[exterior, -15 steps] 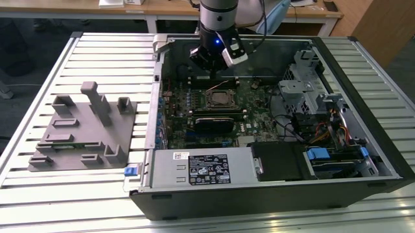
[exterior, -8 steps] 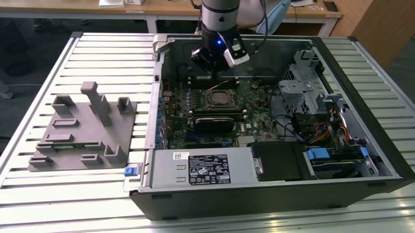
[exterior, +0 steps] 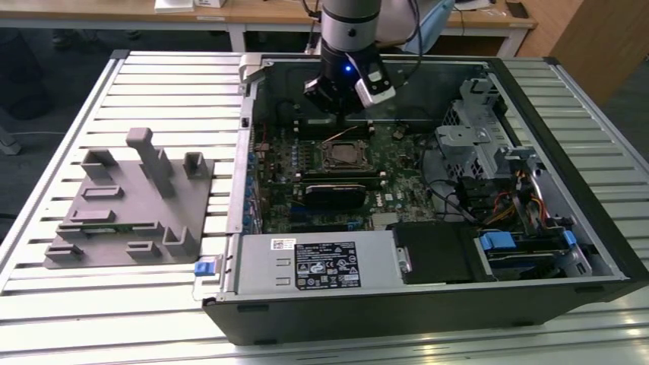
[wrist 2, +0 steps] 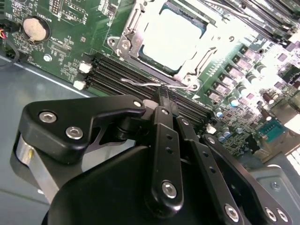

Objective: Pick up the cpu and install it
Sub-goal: 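Install the first cpu locking lever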

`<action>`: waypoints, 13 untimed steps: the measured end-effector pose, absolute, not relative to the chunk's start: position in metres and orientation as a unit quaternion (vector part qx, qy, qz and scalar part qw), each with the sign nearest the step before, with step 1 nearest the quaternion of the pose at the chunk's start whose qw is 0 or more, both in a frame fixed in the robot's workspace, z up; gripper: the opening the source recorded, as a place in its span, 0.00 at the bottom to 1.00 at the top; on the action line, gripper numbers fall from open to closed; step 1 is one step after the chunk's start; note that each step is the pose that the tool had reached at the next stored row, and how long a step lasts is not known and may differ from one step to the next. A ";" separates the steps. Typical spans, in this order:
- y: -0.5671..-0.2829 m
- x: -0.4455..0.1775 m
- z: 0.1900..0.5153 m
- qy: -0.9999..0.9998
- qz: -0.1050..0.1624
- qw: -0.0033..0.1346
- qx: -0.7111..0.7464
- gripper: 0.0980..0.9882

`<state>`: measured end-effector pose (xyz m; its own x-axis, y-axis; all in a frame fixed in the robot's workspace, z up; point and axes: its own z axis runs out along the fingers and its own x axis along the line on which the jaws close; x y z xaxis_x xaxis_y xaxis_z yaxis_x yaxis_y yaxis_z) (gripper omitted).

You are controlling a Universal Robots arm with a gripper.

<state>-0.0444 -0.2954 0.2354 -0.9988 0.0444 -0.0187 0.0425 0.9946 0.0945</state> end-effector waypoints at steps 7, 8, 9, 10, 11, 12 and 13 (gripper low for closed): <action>-0.295 -0.042 0.233 0.999 0.046 0.010 0.022 0.02; -0.294 -0.042 0.232 0.999 0.046 0.010 0.022 0.02; -0.294 -0.042 0.232 0.999 0.045 0.010 0.022 0.02; -0.294 -0.042 0.232 0.999 0.045 0.010 0.022 0.02; -0.294 -0.042 0.232 0.999 0.045 0.010 0.022 0.02; -0.294 -0.042 0.232 0.999 0.045 0.010 0.022 0.02; -0.294 -0.042 0.232 0.999 0.045 0.010 0.022 0.02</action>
<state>-0.0423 -0.2938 0.2316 -0.9988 0.0444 -0.0188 0.0425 0.9950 0.0901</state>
